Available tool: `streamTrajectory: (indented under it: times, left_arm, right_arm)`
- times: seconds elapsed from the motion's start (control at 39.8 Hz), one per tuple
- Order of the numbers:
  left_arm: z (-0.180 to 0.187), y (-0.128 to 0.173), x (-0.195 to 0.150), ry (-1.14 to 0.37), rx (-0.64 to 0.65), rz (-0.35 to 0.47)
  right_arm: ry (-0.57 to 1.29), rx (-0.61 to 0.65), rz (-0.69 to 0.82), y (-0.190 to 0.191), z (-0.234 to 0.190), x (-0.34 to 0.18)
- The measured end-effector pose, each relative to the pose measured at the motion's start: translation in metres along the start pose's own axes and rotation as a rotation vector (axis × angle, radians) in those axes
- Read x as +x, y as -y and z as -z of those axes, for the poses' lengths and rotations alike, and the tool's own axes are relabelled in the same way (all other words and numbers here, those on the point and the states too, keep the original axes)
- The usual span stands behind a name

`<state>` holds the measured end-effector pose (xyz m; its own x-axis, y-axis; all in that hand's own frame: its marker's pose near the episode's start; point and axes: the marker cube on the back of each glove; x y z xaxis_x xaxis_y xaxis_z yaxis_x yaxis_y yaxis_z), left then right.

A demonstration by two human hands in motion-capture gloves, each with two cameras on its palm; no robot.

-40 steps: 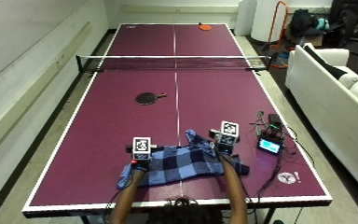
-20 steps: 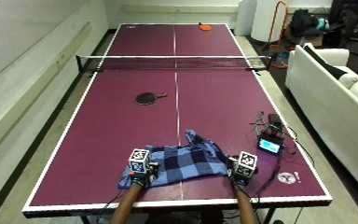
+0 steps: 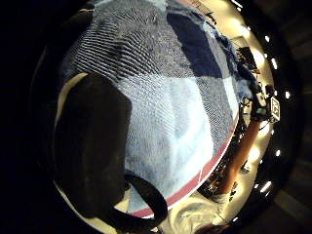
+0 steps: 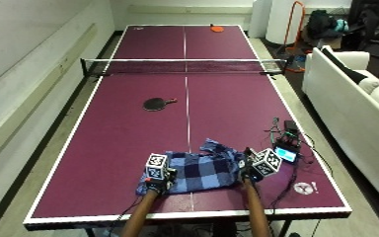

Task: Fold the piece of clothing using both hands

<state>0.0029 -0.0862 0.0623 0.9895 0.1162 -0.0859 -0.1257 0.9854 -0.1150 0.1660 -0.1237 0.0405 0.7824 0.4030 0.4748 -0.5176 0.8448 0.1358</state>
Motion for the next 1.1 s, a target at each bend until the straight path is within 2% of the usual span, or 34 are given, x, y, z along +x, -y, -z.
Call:
streamTrajectory:
  times: [0.08, 0.13, 0.25, 0.35, 0.4, 0.48, 0.53, 0.6, 0.7, 0.78, 0.85, 1.0, 1.05, 1.1]
  left_arm:
    - [0.007, -0.011, -0.006, -0.008, -0.018, 0.011]
    - [0.015, -0.019, -0.011, -0.018, 0.006, 0.006]
    - [0.026, -0.034, -0.030, -0.038, 0.061, 0.023]
    - [0.047, -0.048, -0.053, 0.015, 0.194, 0.101]
    - [0.055, -0.055, -0.059, 0.011, 0.235, 0.114]
    - [0.027, -0.040, -0.081, -0.055, 0.231, 0.121]
    - [0.010, -0.032, -0.098, -0.103, 0.220, 0.132]
    - [0.008, -0.038, -0.110, -0.152, 0.227, 0.141]
    - [0.009, -0.045, -0.118, -0.175, 0.247, 0.150]
    - [0.008, -0.048, -0.121, -0.172, 0.259, 0.144]
    - [0.011, -0.051, -0.121, -0.166, 0.267, 0.145]
    - [0.020, -0.050, -0.117, -0.143, 0.300, 0.148]
    - [0.026, -0.049, -0.112, -0.131, 0.316, 0.147]
    - [0.026, -0.045, -0.108, -0.118, 0.320, 0.143]
  right_arm:
    - [0.204, -0.006, 0.093, -0.024, 0.031, -0.061]
    - [0.254, -0.013, 0.146, -0.032, 0.033, -0.097]
    - [0.201, -0.046, 0.290, -0.052, 0.017, -0.169]
    - [0.181, -0.177, 0.443, -0.084, -0.014, -0.224]
    - [0.162, -0.225, 0.511, -0.103, -0.025, -0.250]
    - [0.104, -0.263, 0.580, -0.136, -0.028, -0.279]
    - [0.054, -0.343, 0.615, -0.163, -0.033, -0.292]
    - [0.013, -0.473, 0.673, -0.197, -0.055, -0.313]
    - [-0.029, -0.588, 0.689, -0.219, -0.080, -0.326]
    - [-0.077, -0.624, 0.662, -0.224, -0.086, -0.324]
    - [-0.031, -0.649, 0.680, -0.224, -0.086, -0.322]
    - [0.237, -0.702, 0.681, -0.207, -0.063, -0.304]
    - [0.260, -0.684, 0.678, -0.197, -0.051, -0.293]
    - [0.200, -0.636, 0.654, -0.185, -0.036, -0.275]
